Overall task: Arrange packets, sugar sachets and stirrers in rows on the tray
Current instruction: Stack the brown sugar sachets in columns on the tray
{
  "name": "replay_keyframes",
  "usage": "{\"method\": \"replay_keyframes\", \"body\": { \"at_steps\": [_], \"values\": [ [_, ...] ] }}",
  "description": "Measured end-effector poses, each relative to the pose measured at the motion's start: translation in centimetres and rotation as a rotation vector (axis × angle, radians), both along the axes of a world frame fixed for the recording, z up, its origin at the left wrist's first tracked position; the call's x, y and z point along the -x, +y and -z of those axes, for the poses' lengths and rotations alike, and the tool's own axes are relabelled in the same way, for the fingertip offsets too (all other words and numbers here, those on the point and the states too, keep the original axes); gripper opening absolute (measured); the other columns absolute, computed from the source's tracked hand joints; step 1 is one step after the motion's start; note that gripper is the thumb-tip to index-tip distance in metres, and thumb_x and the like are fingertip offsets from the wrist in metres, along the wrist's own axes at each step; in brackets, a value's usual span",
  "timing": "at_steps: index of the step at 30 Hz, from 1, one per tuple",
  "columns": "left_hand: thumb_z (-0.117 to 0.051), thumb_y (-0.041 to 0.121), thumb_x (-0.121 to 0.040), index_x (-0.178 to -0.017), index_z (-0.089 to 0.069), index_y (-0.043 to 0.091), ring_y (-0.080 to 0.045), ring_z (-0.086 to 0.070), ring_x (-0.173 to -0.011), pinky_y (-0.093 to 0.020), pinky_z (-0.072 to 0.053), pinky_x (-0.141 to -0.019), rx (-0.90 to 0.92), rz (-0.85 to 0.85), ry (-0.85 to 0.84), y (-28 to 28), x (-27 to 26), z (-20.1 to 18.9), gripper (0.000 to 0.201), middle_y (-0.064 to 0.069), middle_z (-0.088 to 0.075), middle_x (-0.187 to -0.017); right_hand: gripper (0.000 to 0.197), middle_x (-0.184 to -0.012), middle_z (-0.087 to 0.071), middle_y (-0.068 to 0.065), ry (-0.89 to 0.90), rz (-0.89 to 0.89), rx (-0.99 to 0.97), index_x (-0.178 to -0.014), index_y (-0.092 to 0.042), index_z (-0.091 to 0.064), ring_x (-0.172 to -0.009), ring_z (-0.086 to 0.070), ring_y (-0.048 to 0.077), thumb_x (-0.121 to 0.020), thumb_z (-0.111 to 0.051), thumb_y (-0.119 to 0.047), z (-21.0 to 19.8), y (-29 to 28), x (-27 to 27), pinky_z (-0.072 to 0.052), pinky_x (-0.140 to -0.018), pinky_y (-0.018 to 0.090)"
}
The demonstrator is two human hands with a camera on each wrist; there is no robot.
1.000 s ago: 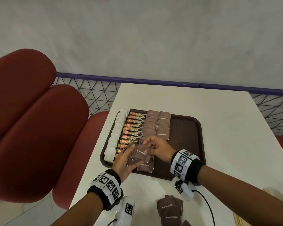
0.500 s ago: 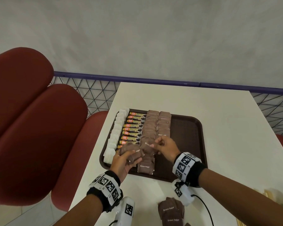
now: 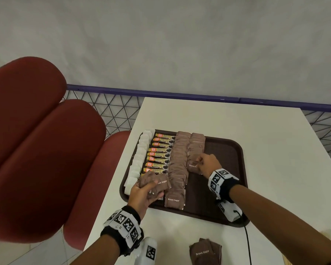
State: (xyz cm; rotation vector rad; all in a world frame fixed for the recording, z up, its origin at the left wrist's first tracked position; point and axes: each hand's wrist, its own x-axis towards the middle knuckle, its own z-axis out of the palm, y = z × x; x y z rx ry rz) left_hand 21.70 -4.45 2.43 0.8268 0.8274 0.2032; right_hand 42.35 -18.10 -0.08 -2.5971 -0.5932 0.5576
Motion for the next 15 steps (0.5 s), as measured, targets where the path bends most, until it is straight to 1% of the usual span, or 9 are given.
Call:
{"method": "replay_keyframes", "body": {
  "at_steps": [2,4,6,9,11,13,15],
  "values": [
    [-0.06,-0.002,-0.085,-0.116,-0.058,0.017,-0.033,-0.062,-0.103,-0.036,-0.059,-0.069,-0.002,-0.003,0.003,0.1,0.0,0.0,0.036,-0.016,-0.065,-0.115,0.021,-0.113,-0.054,0.015,-0.096,-0.056,0.102,-0.107,-0.008,-0.057,-0.106,-0.051,0.033,-0.087,-0.054,-0.013,0.1,0.4,0.1,-0.045,-0.089,0.037],
    [-0.06,-0.002,-0.084,-0.116,-0.058,0.016,-0.035,-0.062,-0.105,-0.033,-0.059,-0.064,0.002,-0.008,0.002,0.1,0.1,0.0,0.037,-0.017,-0.064,-0.116,0.027,-0.119,-0.054,0.013,-0.213,-0.136,0.178,-0.113,-0.006,-0.054,-0.115,-0.044,0.029,-0.087,-0.056,-0.016,0.4,0.6,0.2,-0.041,-0.092,0.035],
    [-0.059,-0.004,-0.084,-0.116,-0.058,0.015,-0.037,-0.061,-0.107,-0.033,-0.058,-0.064,0.01,-0.005,-0.009,0.1,0.1,-0.1,0.037,-0.018,-0.064,-0.116,0.034,-0.125,-0.05,0.012,-0.287,-0.163,0.212,-0.118,-0.006,-0.05,-0.12,-0.04,0.028,-0.087,-0.057,-0.019,0.6,0.7,0.3,-0.039,-0.094,0.034],
    [-0.056,-0.007,-0.084,-0.117,-0.057,0.011,-0.037,-0.061,-0.108,-0.034,-0.058,-0.068,0.006,0.02,-0.025,0.0,0.1,-0.3,0.037,-0.019,-0.064,-0.117,0.038,-0.128,-0.045,0.012,-0.326,-0.16,0.218,-0.122,-0.007,-0.046,-0.122,-0.038,0.028,-0.088,-0.057,-0.02,0.8,0.6,0.5,-0.039,-0.095,0.033],
    [-0.054,-0.009,-0.084,-0.118,-0.056,0.01,-0.035,-0.063,-0.104,-0.034,-0.059,-0.068,0.007,0.025,-0.037,-0.2,0.1,-0.5,0.038,-0.02,-0.064,-0.116,0.041,-0.128,-0.044,0.012,-0.337,-0.144,0.206,-0.123,-0.007,-0.044,-0.121,-0.038,0.028,-0.087,-0.058,-0.019,0.7,0.6,0.7,-0.039,-0.094,0.033],
    [-0.054,-0.009,-0.084,-0.119,-0.056,0.009,-0.034,-0.064,-0.102,-0.034,-0.059,-0.068,-0.006,0.03,-0.04,-0.3,0.1,-0.6,0.039,-0.02,-0.065,-0.116,0.042,-0.127,-0.045,0.012,-0.349,-0.124,0.173,-0.124,-0.007,-0.042,-0.119,-0.039,0.028,-0.087,-0.058,-0.017,0.6,0.5,1.0,-0.04,-0.093,0.033],
    [-0.055,-0.009,-0.083,-0.119,-0.056,0.009,-0.034,-0.064,-0.101,-0.035,-0.057,-0.07,-0.03,0.032,-0.031,-0.4,0.2,-0.6,0.04,-0.02,-0.065,-0.116,0.039,-0.124,-0.046,0.012,-0.371,-0.114,0.11,-0.122,-0.007,-0.044,-0.117,-0.04,0.028,-0.087,-0.057,-0.019,0.3,0.3,1.3,-0.04,-0.092,0.034]
  ]
}}
